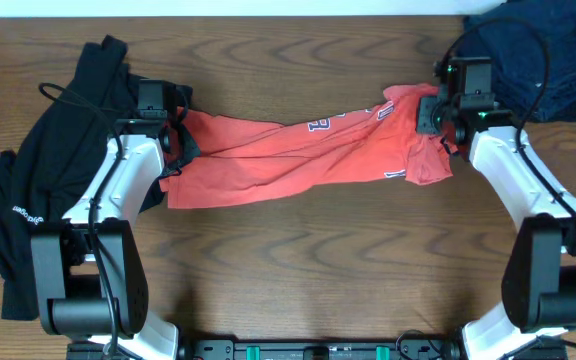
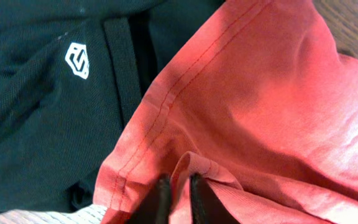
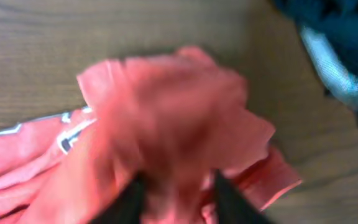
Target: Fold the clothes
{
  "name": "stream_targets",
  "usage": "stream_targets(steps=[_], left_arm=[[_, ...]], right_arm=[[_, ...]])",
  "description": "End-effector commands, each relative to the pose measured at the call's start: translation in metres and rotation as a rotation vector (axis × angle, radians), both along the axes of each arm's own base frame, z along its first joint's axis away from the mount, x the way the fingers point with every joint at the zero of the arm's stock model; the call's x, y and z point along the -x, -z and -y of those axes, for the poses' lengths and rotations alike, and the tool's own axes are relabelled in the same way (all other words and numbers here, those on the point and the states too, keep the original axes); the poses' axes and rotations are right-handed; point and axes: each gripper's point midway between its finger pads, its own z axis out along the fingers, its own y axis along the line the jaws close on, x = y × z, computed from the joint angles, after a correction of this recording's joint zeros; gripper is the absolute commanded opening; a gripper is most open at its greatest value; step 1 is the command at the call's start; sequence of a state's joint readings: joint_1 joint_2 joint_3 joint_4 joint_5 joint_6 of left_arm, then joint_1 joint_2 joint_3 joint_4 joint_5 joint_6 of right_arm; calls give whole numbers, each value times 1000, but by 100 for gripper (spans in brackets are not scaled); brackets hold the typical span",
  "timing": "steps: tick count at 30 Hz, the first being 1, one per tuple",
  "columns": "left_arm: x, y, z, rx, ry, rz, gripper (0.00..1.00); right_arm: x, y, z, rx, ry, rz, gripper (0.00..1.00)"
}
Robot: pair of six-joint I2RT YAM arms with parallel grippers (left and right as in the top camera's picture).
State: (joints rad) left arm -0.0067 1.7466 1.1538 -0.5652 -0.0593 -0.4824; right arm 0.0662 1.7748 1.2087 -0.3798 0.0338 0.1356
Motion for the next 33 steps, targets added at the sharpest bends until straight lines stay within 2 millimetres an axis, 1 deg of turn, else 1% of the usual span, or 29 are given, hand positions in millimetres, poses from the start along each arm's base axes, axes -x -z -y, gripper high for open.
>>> stream_targets(steps=[1,2,4,8,11,15,20,23,26,28,31,33], left_arm=[[-4,-6,-4,-12,-16,20,32],[-4,-8,-3,-12,-16,25,38],[-5,-15,-3,-9,-11,41,53],[-8,-33,-3,-38,64,79,66],[-9,-35,-2,-56,139,78,73],[-9,-26,-1,-33,203,53,75],[-7,-16,-17,-31,167,24,75],[-7,-13,-25,-46,192,14,75],[-6,-5,-30,-50,204,-5,74],[-6,3,-25,-16,215,-17,74],[-7,14,-10,48,299,-30,73],[-4,23,-8,59,312,-56,72]], right_arm=[[0,3,2,-6,-8,-14,81],[1,1,1,-7,-9,-11,85],[2,-3,-1,-17,-17,-8,88],[5,-7,-10,-59,-47,-9,90],[6,-7,-19,-86,-73,-11,91],[7,-7,-26,-86,-88,-13,92],[10,-4,-27,-85,-92,-30,92],[12,-3,-27,-81,-96,-37,93],[12,-3,-27,-70,-110,-37,93],[12,-3,-27,-68,-113,-36,93],[11,-3,-26,-67,-114,-35,93],[12,-3,-26,-66,-114,-36,93]])
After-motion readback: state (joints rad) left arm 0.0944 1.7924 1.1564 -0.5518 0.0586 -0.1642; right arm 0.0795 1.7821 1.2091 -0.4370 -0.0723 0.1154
